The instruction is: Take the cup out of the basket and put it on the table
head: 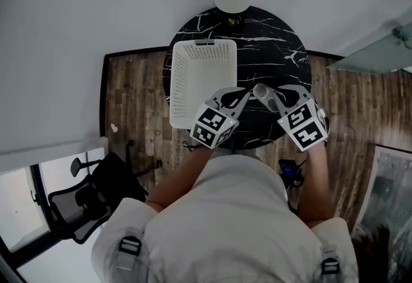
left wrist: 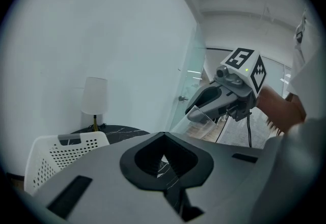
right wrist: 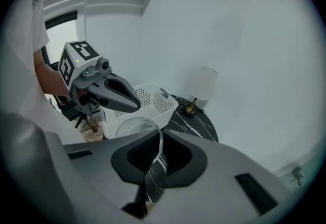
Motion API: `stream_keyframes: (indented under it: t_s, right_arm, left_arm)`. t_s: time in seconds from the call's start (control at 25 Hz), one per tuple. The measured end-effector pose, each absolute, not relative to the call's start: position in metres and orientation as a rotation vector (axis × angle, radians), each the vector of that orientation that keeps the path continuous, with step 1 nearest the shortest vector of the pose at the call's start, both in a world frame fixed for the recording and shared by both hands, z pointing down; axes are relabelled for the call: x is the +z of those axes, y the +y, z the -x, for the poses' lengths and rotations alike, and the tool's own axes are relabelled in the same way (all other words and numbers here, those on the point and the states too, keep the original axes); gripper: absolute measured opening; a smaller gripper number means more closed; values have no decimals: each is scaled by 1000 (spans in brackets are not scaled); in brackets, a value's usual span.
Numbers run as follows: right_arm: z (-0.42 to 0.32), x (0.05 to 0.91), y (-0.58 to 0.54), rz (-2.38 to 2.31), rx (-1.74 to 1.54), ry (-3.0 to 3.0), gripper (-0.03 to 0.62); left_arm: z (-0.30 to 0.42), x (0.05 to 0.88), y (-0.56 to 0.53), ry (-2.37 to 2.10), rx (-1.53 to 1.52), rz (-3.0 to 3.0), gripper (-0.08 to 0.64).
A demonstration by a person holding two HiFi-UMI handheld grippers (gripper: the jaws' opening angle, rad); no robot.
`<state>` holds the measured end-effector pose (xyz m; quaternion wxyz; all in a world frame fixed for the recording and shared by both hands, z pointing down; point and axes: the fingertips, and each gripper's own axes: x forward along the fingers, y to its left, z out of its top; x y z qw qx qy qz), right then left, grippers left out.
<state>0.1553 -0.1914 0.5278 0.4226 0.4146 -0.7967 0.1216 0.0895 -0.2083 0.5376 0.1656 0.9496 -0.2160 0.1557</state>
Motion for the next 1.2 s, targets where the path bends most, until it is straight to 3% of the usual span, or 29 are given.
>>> stream_keyframes:
  t_s: [0.64,1.2]
  right_arm:
    - [-226,558,-148,-1135,455,-1881,26]
    - [-263,637,-140,-1056,564,-1799,25]
  left_arm:
    - [-158,551,-178,-443,471,-2700,5]
    - [-201,611,-168,-432,530,-2576,5]
